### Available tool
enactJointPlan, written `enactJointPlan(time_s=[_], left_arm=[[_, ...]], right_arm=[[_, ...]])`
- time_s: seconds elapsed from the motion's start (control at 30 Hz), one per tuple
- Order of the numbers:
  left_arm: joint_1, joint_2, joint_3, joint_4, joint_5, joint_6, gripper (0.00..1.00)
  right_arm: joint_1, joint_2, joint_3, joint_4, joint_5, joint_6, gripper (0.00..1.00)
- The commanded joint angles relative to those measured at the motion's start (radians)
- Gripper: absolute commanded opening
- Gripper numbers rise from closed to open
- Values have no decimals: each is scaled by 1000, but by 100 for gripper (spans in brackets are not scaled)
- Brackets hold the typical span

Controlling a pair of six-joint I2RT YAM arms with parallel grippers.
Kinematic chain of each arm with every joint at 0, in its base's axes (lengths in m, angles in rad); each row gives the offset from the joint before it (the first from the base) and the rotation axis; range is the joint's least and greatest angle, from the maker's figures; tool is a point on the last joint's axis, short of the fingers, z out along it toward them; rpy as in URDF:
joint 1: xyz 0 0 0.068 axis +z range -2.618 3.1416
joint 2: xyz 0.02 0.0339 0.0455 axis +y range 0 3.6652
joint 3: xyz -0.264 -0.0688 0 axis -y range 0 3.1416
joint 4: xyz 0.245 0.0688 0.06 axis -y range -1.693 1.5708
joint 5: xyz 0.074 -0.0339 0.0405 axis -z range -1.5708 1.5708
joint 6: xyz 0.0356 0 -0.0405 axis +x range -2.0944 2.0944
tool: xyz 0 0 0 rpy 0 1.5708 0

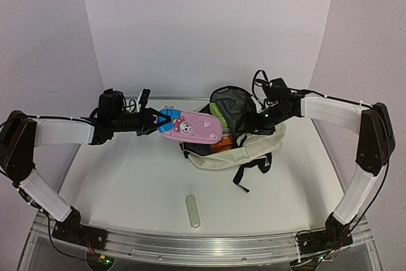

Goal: Pack the student bag
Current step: Place the stationery in the student bag.

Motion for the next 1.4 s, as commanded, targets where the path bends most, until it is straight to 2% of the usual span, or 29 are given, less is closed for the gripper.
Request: enactJointPlan(time_s=[0.0, 0.2, 0.37, 0.5, 0.53, 0.73, 0.93, 1.37], left_arm=[[-3, -2, -3, 90, 3, 21, 0], [-6, 38, -10, 127, 1, 23, 0], [-12, 73, -10, 149, 5, 30, 0], [-20, 92, 4, 151, 7, 41, 0], [-22, 97, 6, 155, 6, 43, 0], [-33, 150, 31, 179, -6, 53, 0], [-60, 235, 82, 227, -18, 47, 0], [-164, 480, 251, 495, -65, -86, 0]], right_arm=[[-4, 63, 10, 108, -31, 66, 78], [-22, 100, 7, 157, -37, 100, 67], [-56, 82, -16, 162, -21, 119, 33], [-63, 33, -50, 195, -87, 94, 3], [-63, 16, -60, 210, -116, 89, 0], [-63, -58, -88, 289, -299, 99, 0], [-63, -77, -102, 350, -396, 142, 0], [-64, -63, -109, 413, -459, 214, 0]])
